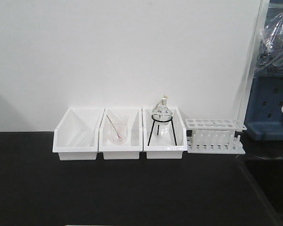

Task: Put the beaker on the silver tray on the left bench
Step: 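Approach the silver tray and bring the held beaker above it, then lower the beaker onto the silver tray and open the right gripper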

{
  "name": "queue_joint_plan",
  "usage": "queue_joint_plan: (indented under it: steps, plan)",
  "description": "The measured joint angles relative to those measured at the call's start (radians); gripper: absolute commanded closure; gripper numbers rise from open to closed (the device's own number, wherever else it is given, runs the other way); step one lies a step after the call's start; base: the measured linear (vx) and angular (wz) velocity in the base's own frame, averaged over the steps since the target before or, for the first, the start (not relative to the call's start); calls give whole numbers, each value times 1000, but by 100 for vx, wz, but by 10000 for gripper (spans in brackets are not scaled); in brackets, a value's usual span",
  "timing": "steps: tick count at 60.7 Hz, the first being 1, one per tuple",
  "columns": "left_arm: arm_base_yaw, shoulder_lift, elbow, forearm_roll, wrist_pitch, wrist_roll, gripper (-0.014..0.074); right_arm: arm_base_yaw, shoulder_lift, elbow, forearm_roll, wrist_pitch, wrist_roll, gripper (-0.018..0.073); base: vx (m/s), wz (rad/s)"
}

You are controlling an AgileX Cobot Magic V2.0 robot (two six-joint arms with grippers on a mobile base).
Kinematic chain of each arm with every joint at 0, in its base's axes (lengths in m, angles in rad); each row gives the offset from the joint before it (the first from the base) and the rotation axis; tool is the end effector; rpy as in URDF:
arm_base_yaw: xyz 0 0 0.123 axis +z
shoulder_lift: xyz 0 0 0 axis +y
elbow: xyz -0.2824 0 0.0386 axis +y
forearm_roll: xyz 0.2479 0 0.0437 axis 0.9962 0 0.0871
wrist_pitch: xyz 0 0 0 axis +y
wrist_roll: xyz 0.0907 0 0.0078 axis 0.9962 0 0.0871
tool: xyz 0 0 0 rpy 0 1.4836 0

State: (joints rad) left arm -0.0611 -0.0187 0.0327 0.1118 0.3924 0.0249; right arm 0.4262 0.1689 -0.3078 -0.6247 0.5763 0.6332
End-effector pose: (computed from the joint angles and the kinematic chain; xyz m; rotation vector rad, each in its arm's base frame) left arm 0.0519 0.0007 0.1681 0.1494 1.8825 0.0862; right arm 0.0584 -0.0054 0.2639 -0.0783 1.8149 0.0685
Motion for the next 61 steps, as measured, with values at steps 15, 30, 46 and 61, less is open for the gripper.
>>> queue_joint_plan:
  steps: [15, 30, 46, 61]
  plan:
    - [0, 0, 0, 0, 0, 0, 595, 0, 0, 0, 0, 0, 0, 571, 3, -1]
    - [0, 0, 0, 0, 0, 0, 595, 0, 0, 0, 3, -27, 0, 571, 0, 0]
    - [0, 0, 0, 0, 0, 0, 595, 0, 234, 67, -78, -538, 0, 571, 0, 0]
    - [0, 0, 0, 0, 0, 0, 595, 0, 934, -36, -118, -1121, -35, 571, 0, 0]
